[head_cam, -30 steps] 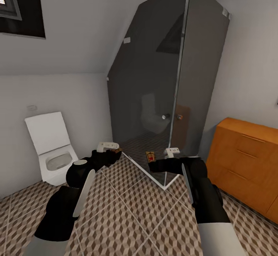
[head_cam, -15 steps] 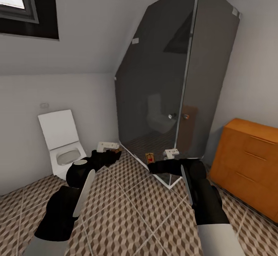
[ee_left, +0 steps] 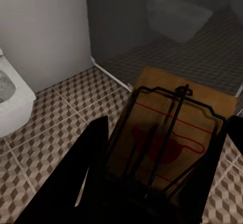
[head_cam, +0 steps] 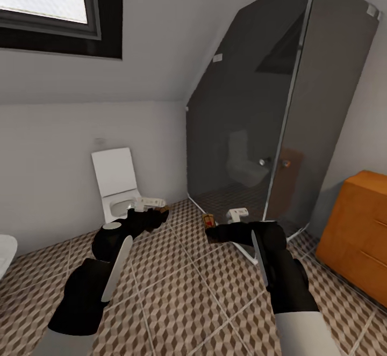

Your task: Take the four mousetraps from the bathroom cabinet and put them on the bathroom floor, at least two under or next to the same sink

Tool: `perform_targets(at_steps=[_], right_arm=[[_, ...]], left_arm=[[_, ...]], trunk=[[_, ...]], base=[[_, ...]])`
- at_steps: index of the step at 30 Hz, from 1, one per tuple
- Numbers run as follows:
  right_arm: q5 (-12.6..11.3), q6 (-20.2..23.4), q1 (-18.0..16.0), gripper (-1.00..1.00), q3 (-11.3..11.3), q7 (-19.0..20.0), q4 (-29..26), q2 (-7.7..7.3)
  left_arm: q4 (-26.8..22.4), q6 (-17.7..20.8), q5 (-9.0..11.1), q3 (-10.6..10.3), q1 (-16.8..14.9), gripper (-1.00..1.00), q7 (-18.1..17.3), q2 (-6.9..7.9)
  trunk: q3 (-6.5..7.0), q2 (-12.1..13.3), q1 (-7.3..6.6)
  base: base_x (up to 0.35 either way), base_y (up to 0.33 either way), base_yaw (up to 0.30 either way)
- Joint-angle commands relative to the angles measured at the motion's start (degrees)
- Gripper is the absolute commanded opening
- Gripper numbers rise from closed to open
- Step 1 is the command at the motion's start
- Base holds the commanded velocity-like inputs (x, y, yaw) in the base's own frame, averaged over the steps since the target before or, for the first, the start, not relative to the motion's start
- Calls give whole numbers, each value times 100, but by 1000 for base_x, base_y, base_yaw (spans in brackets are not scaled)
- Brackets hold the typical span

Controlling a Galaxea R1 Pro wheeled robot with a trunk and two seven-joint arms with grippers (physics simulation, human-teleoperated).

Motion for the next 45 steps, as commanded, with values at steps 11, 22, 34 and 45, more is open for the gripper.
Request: perform_targets(at_steps=[11,22,34,45], right_arm=[[40,21,-4,-100,127,44,63,4],[20,21,-4,-100,197,54,73,4],[-45,-86,3,-100,198,50,73,4],[-48,-110,5,-100,200,44,92,4]], left_arm=[[-2,-75,40,-1,-6,-100,18,-3],[5,-120,40,-6,-6,-100,22,-4],[6,-123,34,-8,-6,-100,14,-5],[6,-123,31,-9,-6,-100,14,-5]], trunk=[[-7,-5,0],[-10,-5,0],[-10,-5,0],[-10,-5,0]], base=[[-15,0,292],[-1,0,145],[0,0,134],[0,0,278]])
